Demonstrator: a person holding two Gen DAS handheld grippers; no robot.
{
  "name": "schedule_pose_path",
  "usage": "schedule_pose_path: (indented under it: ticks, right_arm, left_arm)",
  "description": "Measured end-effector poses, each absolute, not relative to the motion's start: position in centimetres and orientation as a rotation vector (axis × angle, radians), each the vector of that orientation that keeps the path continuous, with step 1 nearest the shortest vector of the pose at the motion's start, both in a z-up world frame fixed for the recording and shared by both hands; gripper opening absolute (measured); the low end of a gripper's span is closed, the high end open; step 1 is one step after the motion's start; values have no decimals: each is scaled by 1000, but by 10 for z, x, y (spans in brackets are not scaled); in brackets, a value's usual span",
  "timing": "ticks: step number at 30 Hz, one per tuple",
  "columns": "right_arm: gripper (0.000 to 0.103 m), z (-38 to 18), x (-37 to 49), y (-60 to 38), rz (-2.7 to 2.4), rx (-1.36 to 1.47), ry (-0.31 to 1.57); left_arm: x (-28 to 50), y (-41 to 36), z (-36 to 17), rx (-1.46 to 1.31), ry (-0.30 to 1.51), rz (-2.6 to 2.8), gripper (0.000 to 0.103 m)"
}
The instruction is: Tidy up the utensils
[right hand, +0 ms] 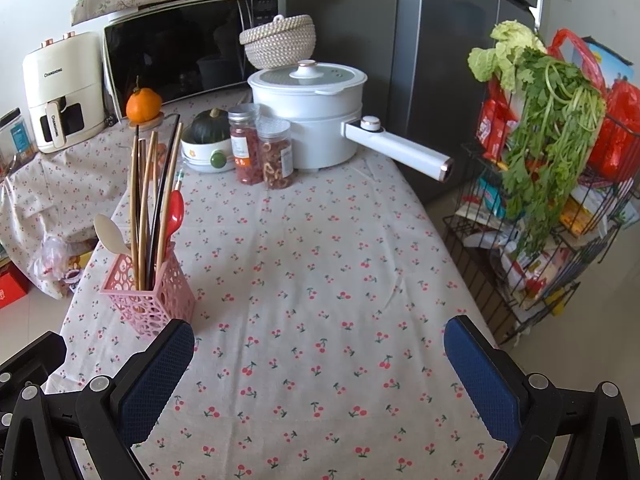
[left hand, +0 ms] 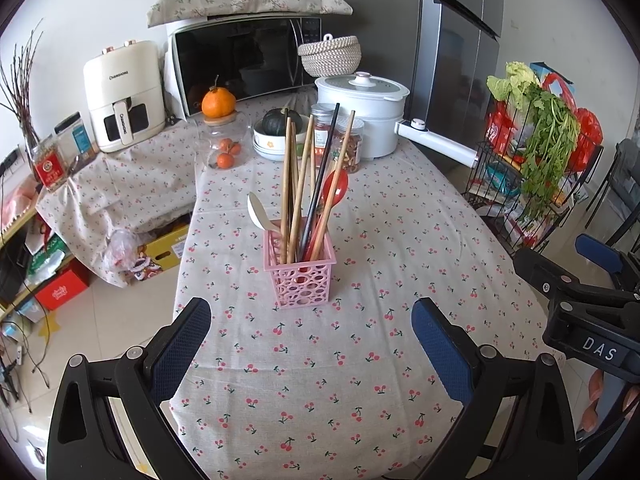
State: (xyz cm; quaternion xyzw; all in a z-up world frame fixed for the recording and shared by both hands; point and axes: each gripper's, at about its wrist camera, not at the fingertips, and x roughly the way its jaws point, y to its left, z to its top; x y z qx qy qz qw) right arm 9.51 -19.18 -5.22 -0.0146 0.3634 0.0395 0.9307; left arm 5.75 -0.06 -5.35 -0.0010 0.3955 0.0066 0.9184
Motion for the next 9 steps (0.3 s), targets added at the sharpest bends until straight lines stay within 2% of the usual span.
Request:
schedule_pose_path:
  ticks: [9]
  right_arm:
    - [103,-60,99,-193,74,-25,756]
  left_arm:
    - [66,6,-66,-59,869,-26,102]
